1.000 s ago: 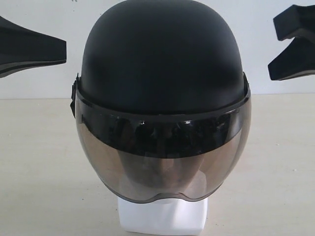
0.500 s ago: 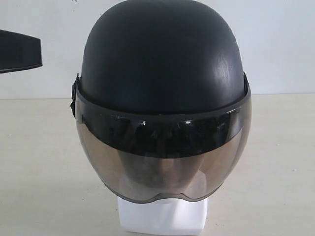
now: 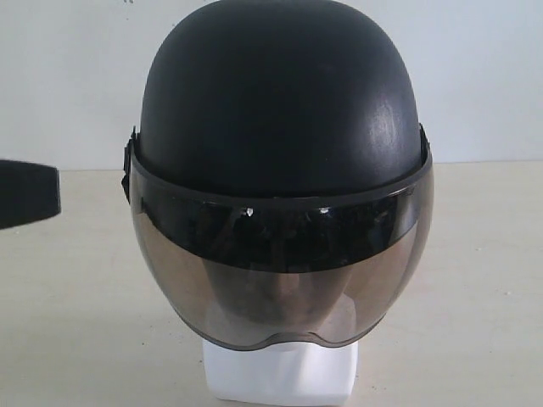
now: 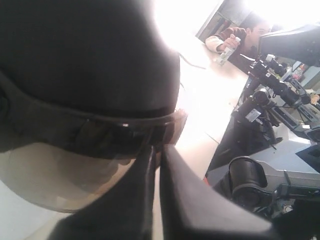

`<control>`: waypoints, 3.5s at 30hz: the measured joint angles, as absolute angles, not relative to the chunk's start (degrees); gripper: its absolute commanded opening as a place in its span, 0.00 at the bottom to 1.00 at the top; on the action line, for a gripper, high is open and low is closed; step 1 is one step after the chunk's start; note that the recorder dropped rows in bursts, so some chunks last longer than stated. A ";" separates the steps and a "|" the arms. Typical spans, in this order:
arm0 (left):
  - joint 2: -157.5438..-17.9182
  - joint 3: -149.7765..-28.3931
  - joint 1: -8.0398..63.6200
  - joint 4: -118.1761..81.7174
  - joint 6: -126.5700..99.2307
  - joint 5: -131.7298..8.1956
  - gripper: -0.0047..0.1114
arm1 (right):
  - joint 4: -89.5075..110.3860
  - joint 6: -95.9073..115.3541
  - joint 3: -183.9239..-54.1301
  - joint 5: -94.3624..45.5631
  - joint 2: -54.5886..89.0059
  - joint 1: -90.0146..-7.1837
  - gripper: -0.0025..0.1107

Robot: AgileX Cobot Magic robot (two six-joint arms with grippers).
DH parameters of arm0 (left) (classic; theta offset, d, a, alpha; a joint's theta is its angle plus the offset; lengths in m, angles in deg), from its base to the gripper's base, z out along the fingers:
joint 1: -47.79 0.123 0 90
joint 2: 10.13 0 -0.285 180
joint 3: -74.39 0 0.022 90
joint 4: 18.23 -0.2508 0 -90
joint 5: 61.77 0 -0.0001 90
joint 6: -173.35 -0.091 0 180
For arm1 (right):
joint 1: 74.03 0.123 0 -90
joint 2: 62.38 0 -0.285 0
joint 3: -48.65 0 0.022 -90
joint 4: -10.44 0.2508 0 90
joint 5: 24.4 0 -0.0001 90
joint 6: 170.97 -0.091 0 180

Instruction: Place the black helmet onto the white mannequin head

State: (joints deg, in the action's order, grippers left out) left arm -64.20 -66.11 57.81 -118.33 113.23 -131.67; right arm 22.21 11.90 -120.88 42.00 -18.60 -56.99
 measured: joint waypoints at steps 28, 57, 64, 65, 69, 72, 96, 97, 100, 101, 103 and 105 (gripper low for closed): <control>-62.09 -63.93 57.81 -118.53 109.61 -131.67 0.08 | 22.89 11.90 -120.88 41.93 -18.68 -56.99 0.02; -19.95 -63.02 47.61 -89.83 113.25 -77.45 0.08 | 22.89 11.90 -120.88 41.83 -18.68 -56.99 0.02; -19.43 -59.08 47.61 -63.44 112.09 -68.81 0.08 | 22.89 11.90 -120.88 41.83 -18.68 -56.99 0.02; -19.43 -58.34 47.61 -60.97 109.55 -67.71 0.08 | 22.89 11.90 -120.88 41.72 -18.68 -56.99 0.02; -19.43 -54.93 47.61 -48.22 82.98 -65.39 0.08 | 22.89 11.90 -120.88 41.72 -18.68 -56.99 0.02; -19.28 -51.14 47.61 -35.11 53.72 -64.68 0.08 | 22.89 11.90 -120.88 41.72 -18.68 -56.99 0.02; -18.11 -31.58 47.61 -15.78 -1.80 -51.55 0.08 | 23.00 11.90 -120.88 41.72 -18.68 -56.99 0.02; -18.11 -31.18 47.61 -15.36 -1.80 -51.44 0.08 | 23.00 11.90 -120.88 41.72 -18.68 -56.99 0.02; -18.11 -29.55 47.61 -14.84 -1.58 -51.44 0.08 | 23.00 11.90 -120.88 41.72 -18.68 -56.99 0.02; -18.11 -29.15 47.61 -14.84 -1.58 -51.23 0.08 | 23.00 11.90 -120.88 41.72 -18.68 -56.99 0.02; -18.11 -28.70 47.61 -14.84 -1.46 -50.82 0.08 | 23.00 11.90 -120.88 41.72 -18.68 -56.99 0.02; -18.11 -28.62 47.61 -14.84 -1.46 -48.47 0.08 | 23.00 11.90 -120.88 41.72 -18.68 -56.99 0.02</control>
